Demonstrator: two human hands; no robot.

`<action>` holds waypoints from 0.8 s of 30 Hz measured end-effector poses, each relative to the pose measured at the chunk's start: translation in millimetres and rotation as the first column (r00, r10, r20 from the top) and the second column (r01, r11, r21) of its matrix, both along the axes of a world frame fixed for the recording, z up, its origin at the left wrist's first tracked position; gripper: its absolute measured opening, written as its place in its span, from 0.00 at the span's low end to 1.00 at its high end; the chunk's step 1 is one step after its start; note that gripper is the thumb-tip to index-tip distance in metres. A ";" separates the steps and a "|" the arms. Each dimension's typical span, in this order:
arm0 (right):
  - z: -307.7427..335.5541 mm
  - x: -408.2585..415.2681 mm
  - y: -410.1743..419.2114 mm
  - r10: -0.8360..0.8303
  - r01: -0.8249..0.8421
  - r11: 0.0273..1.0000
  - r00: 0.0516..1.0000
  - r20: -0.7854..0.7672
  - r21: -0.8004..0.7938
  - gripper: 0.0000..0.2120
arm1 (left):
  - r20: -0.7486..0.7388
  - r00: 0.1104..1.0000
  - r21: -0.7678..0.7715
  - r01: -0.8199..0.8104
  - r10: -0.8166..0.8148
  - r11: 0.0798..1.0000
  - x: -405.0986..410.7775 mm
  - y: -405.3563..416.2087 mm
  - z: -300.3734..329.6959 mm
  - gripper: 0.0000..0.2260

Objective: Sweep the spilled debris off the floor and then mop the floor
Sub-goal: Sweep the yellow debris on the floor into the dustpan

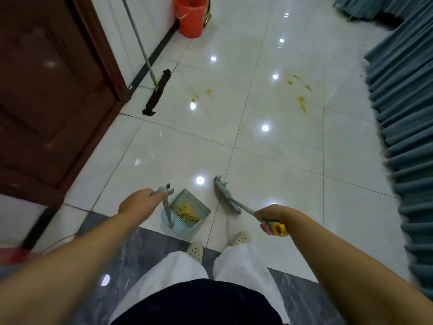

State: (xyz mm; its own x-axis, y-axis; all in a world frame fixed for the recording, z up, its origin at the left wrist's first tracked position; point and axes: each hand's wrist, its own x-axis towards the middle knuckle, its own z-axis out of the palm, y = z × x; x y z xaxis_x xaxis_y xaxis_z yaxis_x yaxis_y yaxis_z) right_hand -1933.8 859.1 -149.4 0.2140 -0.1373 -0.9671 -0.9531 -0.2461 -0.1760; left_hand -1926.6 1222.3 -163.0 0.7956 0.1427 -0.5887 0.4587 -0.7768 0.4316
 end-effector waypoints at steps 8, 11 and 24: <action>-6.4 -12.9 4.8 0.225 -0.222 0.974 0.970 -0.093 0.039 0.07 | -0.101 0.987 -0.137 -0.138 0.124 0.981 -18.3 -3.4 -8.2 0.18; 4.4 -14.8 -13.1 0.224 -0.215 0.972 0.969 -0.101 0.096 0.06 | -0.093 0.989 -0.086 -0.126 0.117 0.988 -18.7 -7.2 -9.8 0.16; 37.1 -75.7 -99.1 0.202 -0.202 0.979 0.979 0.005 0.034 0.17 | 0.059 0.980 -0.018 -0.190 0.190 0.982 -74.5 -94.4 2.3 0.25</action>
State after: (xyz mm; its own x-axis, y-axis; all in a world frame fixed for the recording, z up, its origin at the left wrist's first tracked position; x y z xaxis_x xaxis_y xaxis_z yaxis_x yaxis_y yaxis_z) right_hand -2009.6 760.0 -112.3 0.2355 -0.0583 -0.9701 -0.8843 -0.4270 -0.1890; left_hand -2001.1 1127.8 -160.7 0.7888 0.2880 -0.5430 0.5702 -0.6727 0.4716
